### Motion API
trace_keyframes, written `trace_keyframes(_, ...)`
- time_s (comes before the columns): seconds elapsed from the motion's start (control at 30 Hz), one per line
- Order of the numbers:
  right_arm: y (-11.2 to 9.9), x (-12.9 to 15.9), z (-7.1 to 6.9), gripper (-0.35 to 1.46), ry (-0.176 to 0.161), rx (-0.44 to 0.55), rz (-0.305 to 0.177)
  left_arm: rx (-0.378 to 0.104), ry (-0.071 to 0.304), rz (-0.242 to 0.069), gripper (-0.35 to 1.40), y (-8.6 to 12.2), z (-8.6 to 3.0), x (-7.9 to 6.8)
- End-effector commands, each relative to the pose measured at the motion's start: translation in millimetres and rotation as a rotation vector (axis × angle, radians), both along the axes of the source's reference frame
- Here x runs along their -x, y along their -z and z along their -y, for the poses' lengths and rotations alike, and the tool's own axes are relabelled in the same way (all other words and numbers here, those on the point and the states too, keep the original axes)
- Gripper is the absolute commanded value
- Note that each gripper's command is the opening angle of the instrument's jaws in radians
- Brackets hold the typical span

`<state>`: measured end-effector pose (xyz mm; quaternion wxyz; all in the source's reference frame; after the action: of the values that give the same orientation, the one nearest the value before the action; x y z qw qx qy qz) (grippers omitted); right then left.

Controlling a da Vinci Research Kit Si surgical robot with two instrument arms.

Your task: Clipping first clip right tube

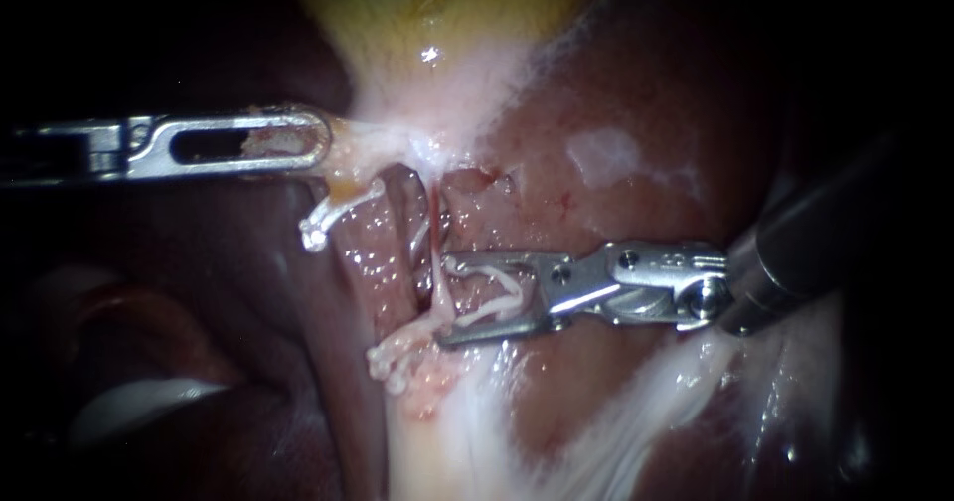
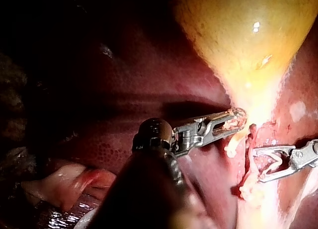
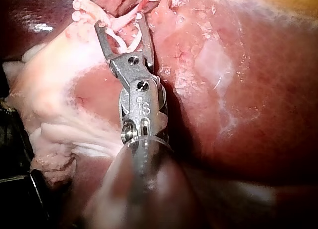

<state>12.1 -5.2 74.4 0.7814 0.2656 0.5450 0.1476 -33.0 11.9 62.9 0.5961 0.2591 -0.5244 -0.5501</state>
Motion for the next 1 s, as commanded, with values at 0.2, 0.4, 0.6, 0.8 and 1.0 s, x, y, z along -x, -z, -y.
trace_keyframes(0.2,-0.1,-0.2,-0.1,0.5,-0.001,0.0,0.001,0.0,0.0,0.0,-0.35,0.0,0.0,0.0)
trace_keyframes(0.4,-0.3,-0.4,-0.3,0.5,-0.002,0.0,0.001,0.0,0.0,0.0,-0.35,0.0,0.0,0.1)
trace_keyframes(0.6,-0.6,-0.5,-0.6,0.5,-0.006,0.0,-0.003,0.0,0.0,0.0,-0.35,0.0,0.0,0.1)
trace_keyframes(0.8,-0.6,-0.8,-0.8,0.5,-0.013,-0.032,-0.043,0.0,0.001,0.0,-0.35,0.0,0.0,0.1)
trace_keyframes(1.0,-0.6,-1.3,-0.9,0.5,-0.023,-0.071,-0.072,0.0,0.001,0.0,-0.35,0.0,0.0,0.1)
